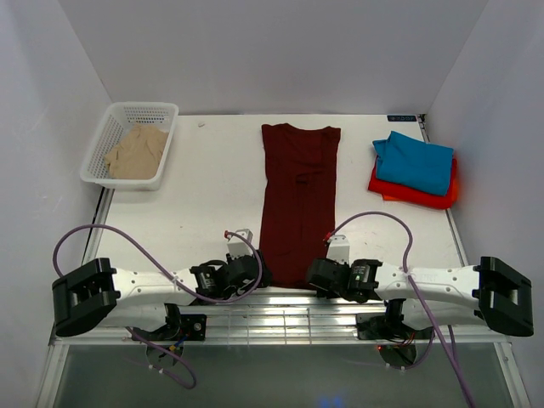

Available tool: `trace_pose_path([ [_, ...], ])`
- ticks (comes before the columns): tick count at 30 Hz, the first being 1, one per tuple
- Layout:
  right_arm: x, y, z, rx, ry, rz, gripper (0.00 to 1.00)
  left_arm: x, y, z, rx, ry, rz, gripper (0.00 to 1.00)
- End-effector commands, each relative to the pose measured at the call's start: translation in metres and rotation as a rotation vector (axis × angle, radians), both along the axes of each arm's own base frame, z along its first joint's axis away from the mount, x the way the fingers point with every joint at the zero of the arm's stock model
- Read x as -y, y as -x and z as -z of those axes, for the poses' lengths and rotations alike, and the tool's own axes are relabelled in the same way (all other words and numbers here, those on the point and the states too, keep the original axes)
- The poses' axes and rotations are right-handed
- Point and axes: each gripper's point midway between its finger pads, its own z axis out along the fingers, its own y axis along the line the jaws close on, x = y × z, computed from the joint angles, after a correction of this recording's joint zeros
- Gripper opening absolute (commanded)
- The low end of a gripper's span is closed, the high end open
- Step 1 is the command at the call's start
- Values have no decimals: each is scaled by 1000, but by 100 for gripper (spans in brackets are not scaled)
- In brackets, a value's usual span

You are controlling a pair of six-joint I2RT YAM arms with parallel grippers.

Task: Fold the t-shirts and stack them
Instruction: Fold the tshirt

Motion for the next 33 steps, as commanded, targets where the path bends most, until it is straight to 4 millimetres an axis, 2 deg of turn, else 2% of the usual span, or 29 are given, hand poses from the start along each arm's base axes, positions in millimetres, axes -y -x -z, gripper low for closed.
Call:
trace_pose_path([
  [1,14,-1,5,20,19,93,49,-13,15,21,-57,-53,-7,65],
  [12,18,3,14,10,-4,100,49,-18,23,30,-80,-96,-30,59],
  [17,14,-3,-2,48,1,96,48,-25,18,25,-52,-129,-57,59],
  [21,19,-4,-5,60,26,102,48,-31,17,27,-47,-148,-75,59],
  [27,29,0,8,45,47,117,48,-37,21,37,-74,-169,-81,57],
  [33,22,0,15,37,28,96,48,-35,21,37,-76,-162,-80,51],
])
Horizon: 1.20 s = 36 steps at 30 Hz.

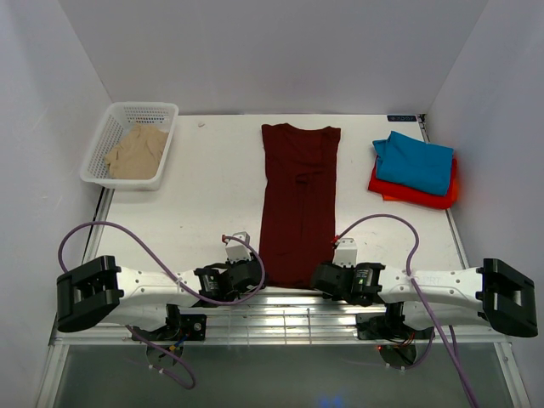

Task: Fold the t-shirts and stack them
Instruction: Fold the tshirt

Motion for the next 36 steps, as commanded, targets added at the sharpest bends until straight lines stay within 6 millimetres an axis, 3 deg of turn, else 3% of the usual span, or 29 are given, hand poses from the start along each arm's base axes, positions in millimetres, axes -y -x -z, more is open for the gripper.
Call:
trace_pose_path([
  [1,-4,-3,4,22,-10,5,47,-33,17,33,-75,-154,12,47],
  [11,-33,-7,-1,31,-51,-67,32,-31,21,41,-94,-170,36,36],
  [14,-35,-8,1,31,-36,-80,22,-31,22,39,-89,-158,36,31],
  [16,-32,-8,2,31,-17,-78,10,-31,21,37,-82,-149,34,21],
  [17,-31,-9,2,32,-11,-76,8,-30,19,34,-71,-141,35,16],
  [18,-31,-9,3,34,-4,-73,8,-29,18,33,-63,-140,34,3],
  [19,-28,-11,3,41,9,-70,8,-29,17,31,-56,-139,33,0],
  [27,-36,-38,-31,170,42,-46,8,-14,-13,-2,84,-204,13,0],
  [36,-37,-97,-79,293,99,-4,8,12,-69,-65,233,-161,-56,0],
])
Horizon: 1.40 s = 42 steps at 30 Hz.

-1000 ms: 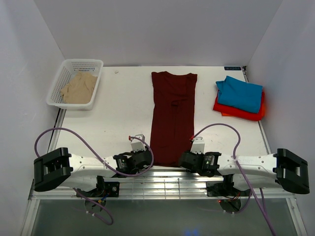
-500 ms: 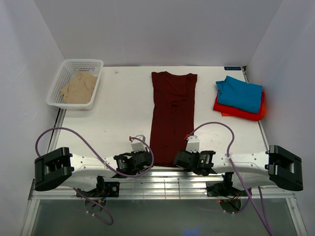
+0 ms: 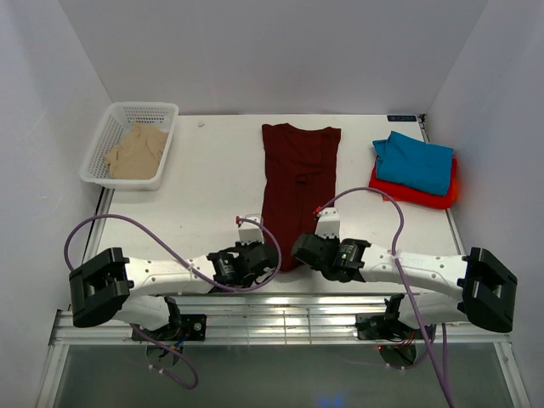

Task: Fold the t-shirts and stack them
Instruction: Fold the tshirt

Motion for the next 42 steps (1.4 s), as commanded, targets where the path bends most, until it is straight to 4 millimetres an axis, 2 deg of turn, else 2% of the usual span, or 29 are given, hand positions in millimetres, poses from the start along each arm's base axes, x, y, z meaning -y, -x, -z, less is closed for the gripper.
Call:
trace_pose_path([
  [1,8,-36,-27,104,67,34,8,1,-33,-31,98,2,-17,0],
  [4,6,-58,-37,137,69,36,8,1,-61,-44,132,39,-25,0],
  [5,7,-64,-36,138,75,37,8,-1,-72,-42,126,42,-32,0],
  [7,11,-79,-36,138,90,28,8,5,-88,-52,151,65,-30,0],
  [8,8,-87,-35,148,84,30,8,3,-100,-45,144,44,-28,0],
  [10,12,-101,-35,150,98,26,8,12,-117,-54,167,67,-21,0],
  [11,9,-110,-33,153,96,27,8,13,-127,-46,158,58,-8,0],
  [12,6,-116,-34,156,100,9,8,18,-137,-52,168,72,-6,0],
  [14,8,-132,-28,152,110,18,8,18,-154,-51,177,67,-3,0],
  [15,5,-139,-31,159,114,12,8,25,-163,-48,169,65,9,0],
  [20,7,-171,-20,145,140,16,8,28,-200,-44,174,53,10,0],
  [22,9,-181,-19,143,139,23,8,29,-209,-39,165,48,17,0],
  [23,8,-187,-20,142,145,22,8,28,-219,-45,177,59,10,0],
  [29,10,-207,-31,161,147,25,8,30,-246,-57,209,72,7,0],
  [32,15,-216,-32,159,148,32,8,31,-257,-55,211,64,10,0],
  [33,14,-220,-35,165,148,29,8,32,-262,-60,221,71,6,0],
  [38,20,-240,-27,152,159,38,8,32,-283,-53,224,73,9,0],
  [42,23,-254,-16,133,157,45,8,32,-305,-34,211,65,18,0],
])
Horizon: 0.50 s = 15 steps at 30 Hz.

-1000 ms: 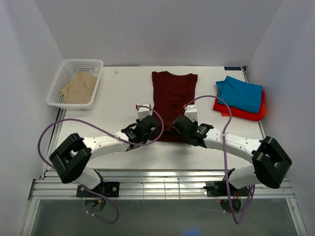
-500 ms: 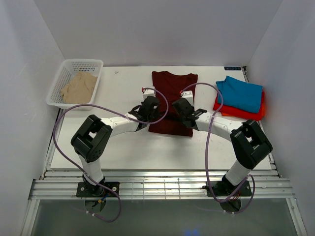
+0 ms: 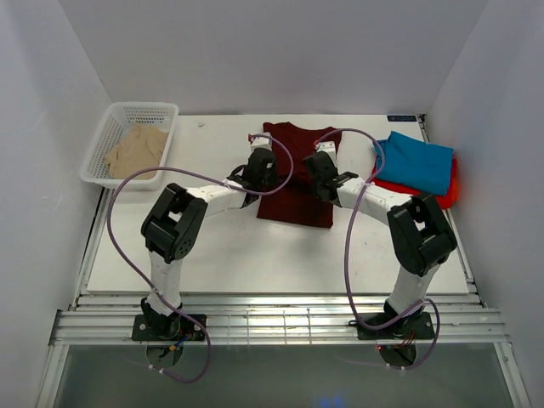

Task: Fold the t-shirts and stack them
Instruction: Fold the tshirt

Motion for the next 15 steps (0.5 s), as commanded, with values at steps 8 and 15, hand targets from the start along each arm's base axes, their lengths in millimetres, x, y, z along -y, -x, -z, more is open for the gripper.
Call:
trace_pose_path([
  [8,7,-63,-23,109,30,22,46,-37,-46,-35,136,-83,-159,81],
  [15,-2,-46,-74,218,-85,-64,55,-36,-19,-104,232,-8,-155,83],
])
